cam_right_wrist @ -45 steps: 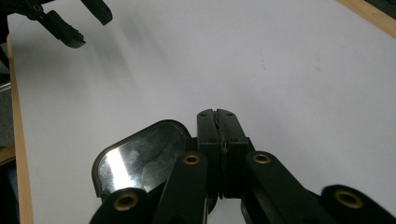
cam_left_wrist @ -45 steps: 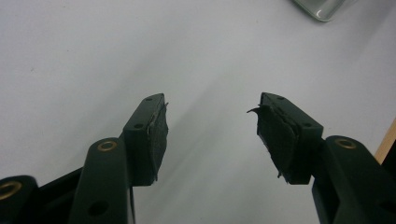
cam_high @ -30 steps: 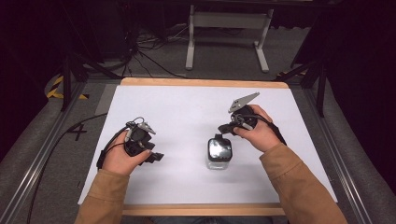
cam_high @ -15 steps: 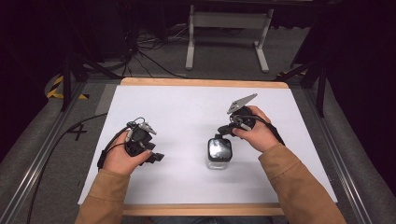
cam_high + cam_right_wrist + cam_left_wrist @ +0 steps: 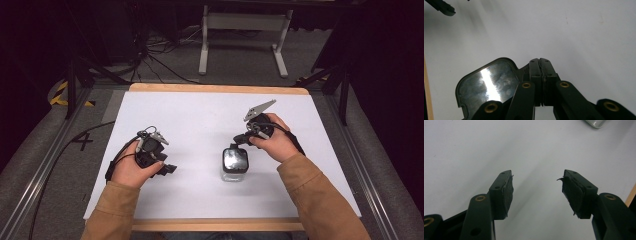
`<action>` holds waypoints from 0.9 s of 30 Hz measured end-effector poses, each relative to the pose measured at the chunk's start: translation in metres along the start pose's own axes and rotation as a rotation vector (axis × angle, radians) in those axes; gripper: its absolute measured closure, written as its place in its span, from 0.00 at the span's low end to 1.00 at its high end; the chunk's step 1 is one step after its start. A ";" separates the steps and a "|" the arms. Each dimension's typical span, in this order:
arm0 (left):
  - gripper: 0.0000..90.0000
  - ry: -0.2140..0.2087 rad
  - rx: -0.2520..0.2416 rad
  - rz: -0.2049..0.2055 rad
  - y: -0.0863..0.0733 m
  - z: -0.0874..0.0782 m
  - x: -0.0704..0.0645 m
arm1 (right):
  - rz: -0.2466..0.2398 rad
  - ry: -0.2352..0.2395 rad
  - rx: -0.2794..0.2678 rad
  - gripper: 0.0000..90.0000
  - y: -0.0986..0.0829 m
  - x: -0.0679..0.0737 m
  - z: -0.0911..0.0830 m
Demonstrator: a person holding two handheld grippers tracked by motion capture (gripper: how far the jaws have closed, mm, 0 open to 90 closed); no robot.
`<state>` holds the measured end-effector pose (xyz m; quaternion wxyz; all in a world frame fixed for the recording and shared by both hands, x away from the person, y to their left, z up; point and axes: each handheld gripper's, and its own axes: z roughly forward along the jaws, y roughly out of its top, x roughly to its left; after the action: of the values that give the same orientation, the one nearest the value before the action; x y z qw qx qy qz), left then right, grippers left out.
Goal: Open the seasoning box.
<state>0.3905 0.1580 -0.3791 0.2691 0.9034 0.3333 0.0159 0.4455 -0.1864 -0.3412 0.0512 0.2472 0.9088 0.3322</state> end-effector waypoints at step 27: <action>0.47 -0.007 0.008 0.017 0.003 0.003 -0.006 | 0.012 0.005 0.008 1.00 0.001 0.000 0.001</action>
<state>0.3886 0.1509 -0.3797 0.2665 0.9074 0.3248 0.0135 0.4460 -0.1845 -0.3414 0.0457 0.2521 0.9088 0.3294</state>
